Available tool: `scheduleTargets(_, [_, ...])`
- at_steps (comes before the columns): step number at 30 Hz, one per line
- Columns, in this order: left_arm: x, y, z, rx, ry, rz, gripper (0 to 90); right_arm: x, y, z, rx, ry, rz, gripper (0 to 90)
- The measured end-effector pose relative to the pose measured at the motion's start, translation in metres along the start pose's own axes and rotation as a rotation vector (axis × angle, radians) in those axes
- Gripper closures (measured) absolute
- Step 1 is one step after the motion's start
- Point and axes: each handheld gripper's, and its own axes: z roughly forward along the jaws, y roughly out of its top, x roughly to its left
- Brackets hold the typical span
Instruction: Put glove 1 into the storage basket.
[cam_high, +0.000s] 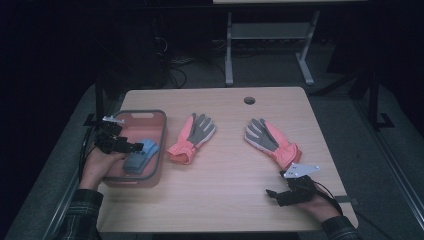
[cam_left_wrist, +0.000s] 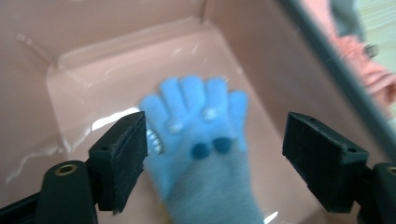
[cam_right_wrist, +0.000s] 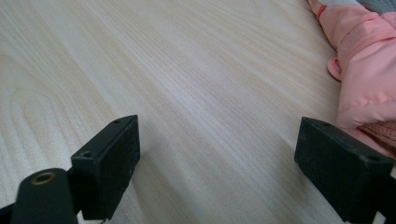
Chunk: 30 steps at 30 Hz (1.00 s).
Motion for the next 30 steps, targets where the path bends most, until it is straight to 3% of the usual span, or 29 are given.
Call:
scheduleTargets(4, [-0.016, 0.006, -0.003, -0.031, -0.017, 0.028, 19.4, 0.0, 0.0, 0.0, 0.0, -0.001, 0.0, 13.8])
scheduleTargets(6, [-0.029, 0.011, -0.004, -0.047, -0.044, 0.045, 18.7, 0.0, 0.0, 0.0, 0.0, -0.001, 0.0, 13.8])
scheduleTargets(7, [-0.029, 0.011, -0.004, -0.047, -0.044, 0.045, 18.7, 0.0, 0.0, 0.0, 0.0, -0.001, 0.0, 13.8])
scheduleTargets(9, [-0.044, 0.017, -0.003, -0.063, -0.072, 0.072, 18.6, 0.0, 0.0, 0.0, 0.0, -0.005, 0.003, 13.4])
scheduleTargets(10, [-0.044, 0.017, -0.003, -0.063, -0.072, 0.072, 18.7, 0.001, 0.0, 0.0, 0.001, -0.006, 0.006, 13.3])
scheduleTargets(11, [-0.055, 0.02, -0.002, -0.076, -0.093, 0.09, 18.6, 0.001, 0.0, 0.0, 0.003, -0.008, 0.008, 13.4])
scheduleTargets(13, [-0.06, 0.022, -0.002, -0.081, -0.104, 0.097, 18.7, 0.001, 0.001, 0.0, 0.007, -0.009, 0.006, 13.5])
scheduleTargets(15, [-0.072, 0.025, -0.001, -0.093, -0.125, 0.118, 18.7, 0.001, 0.003, 0.0, 0.022, -0.004, -0.002, 16.9])
scheduleTargets(20, [-0.102, 0.03, 0.007, -0.108, -0.174, 0.15, 18.7, 0.0, 0.01, -0.006, 0.047, 0.051, -0.013, 45.0])
scheduleTargets(21, [-0.102, 0.03, 0.007, -0.108, -0.174, 0.15, 18.7, 0.0, 0.011, -0.008, 0.045, 0.056, -0.018, 51.8])
scheduleTargets(22, [-0.109, 0.03, 0.009, -0.109, -0.184, 0.157, 18.7, 0.0, 0.011, -0.008, 0.045, 0.056, -0.018, 51.8])
scheduleTargets(23, [-0.114, 0.03, 0.011, -0.108, -0.192, 0.166, 18.7, -0.001, 0.014, -0.013, 0.027, 0.051, -0.03, 62.9])
scheduleTargets(24, [-0.118, 0.03, 0.013, -0.111, -0.2, 0.169, 18.7, -0.001, 0.014, -0.013, 0.027, 0.051, -0.03, 62.9])
scheduleTargets(30, [-0.147, 0.025, 0.028, -0.1, -0.237, 0.215, 18.7, -0.012, 0.026, -0.023, 0.004, 0.049, 0.013, 89.6])
